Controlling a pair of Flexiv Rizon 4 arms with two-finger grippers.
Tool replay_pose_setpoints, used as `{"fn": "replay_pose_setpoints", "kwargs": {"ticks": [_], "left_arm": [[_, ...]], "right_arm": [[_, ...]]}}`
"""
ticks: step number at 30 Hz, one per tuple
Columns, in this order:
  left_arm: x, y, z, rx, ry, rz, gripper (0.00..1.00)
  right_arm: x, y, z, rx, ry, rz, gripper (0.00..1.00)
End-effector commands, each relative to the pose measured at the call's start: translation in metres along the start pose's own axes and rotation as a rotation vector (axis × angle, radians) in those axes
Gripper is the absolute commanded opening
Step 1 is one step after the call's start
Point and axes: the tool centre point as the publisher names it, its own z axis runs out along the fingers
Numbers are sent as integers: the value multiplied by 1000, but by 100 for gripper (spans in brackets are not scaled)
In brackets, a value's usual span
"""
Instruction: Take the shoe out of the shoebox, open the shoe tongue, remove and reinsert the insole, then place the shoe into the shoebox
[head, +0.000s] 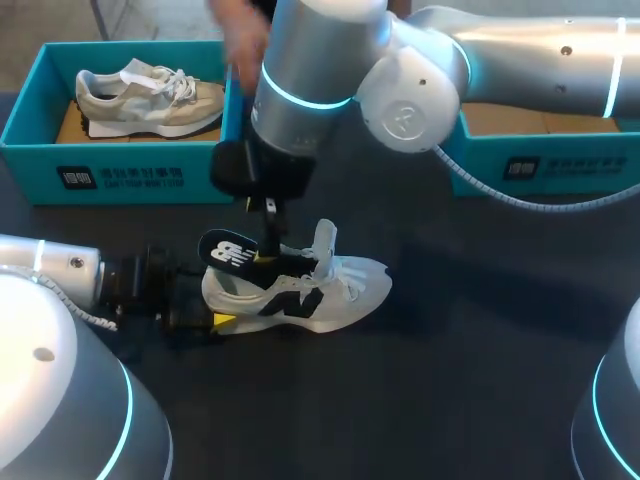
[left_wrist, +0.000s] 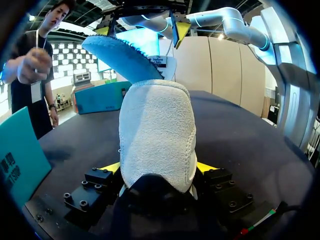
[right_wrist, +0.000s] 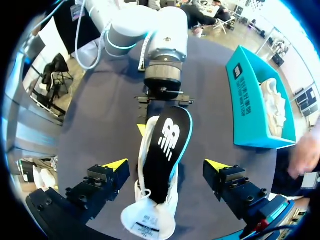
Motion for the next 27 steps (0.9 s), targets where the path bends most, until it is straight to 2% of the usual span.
{"fn": "replay_pose_setpoints", "kwargs": {"ticks": [1,15,20,27], "left_arm": [[1,3,-1,-1,-1,1,0],[1,3,-1,-1,-1,1,0],[1,3,-1,-1,-1,1,0],[1,3,-1,-1,-1,1,0]], "right_arm": [[12,-10,-16,-3,-24,14,100],[34,-35,-54,33,-102,105,100],[34,-42,-60,23,-131,163,100],[34,-42,-60,23,-131,163,100]]}}
